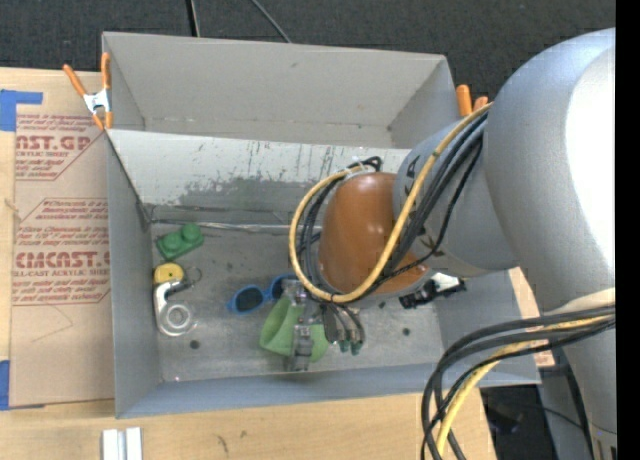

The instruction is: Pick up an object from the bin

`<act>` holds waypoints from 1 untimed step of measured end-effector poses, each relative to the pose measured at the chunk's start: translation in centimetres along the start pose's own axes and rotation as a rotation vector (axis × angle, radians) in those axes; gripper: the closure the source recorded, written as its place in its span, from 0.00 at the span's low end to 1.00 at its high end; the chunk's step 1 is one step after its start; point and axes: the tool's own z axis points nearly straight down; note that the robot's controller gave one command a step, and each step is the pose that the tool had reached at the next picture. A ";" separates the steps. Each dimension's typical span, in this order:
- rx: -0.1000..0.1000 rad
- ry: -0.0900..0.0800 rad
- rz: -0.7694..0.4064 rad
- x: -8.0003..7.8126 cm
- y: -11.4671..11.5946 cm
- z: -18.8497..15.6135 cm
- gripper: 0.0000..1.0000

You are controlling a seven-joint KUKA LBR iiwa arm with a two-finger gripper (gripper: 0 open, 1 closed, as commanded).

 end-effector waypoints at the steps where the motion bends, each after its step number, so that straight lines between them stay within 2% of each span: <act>1: 0.001 -0.010 -0.092 -0.1 -1.1 -12.2 1.00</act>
Offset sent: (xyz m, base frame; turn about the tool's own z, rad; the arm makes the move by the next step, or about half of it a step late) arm -0.0014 -0.0115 0.1187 -0.0914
